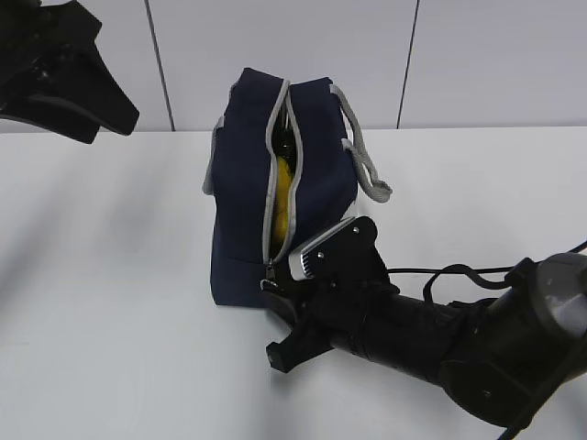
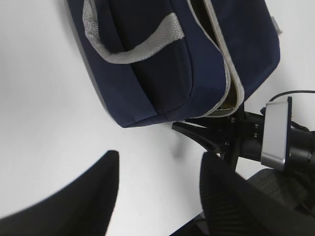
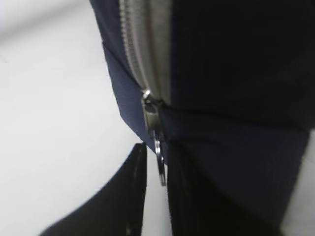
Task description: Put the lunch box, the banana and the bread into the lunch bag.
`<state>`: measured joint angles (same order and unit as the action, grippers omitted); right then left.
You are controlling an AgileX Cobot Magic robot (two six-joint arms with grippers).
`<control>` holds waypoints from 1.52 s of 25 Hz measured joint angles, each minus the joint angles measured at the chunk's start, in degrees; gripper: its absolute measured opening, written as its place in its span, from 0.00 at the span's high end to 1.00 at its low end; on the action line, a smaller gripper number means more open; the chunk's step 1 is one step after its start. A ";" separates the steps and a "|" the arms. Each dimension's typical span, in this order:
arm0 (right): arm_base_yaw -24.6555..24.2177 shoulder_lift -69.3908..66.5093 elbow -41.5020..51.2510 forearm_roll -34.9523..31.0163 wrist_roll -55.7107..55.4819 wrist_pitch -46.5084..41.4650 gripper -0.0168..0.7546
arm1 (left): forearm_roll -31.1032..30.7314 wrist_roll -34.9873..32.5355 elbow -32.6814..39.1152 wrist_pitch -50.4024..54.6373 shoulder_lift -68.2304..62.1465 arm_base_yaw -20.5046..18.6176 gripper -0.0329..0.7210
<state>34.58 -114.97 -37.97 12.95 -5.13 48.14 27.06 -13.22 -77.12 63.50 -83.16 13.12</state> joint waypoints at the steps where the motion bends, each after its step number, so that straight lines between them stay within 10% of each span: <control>1: 0.00 0.00 0.00 -0.24 0.00 0.10 0.86 | 0.00 0.00 0.00 0.00 0.00 0.00 0.45; 7: 0.00 0.00 0.00 -1.35 0.00 0.22 1.00 | 0.00 0.00 0.00 0.00 0.00 0.00 0.45; 38: 0.00 1.06 4.77 -1.20 1.12 10.60 1.00 | 0.00 0.00 0.00 -0.15 0.00 0.00 0.46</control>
<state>34.58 -113.91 -33.20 11.75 -4.01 58.74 27.06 -13.22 -77.12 63.35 -83.16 13.12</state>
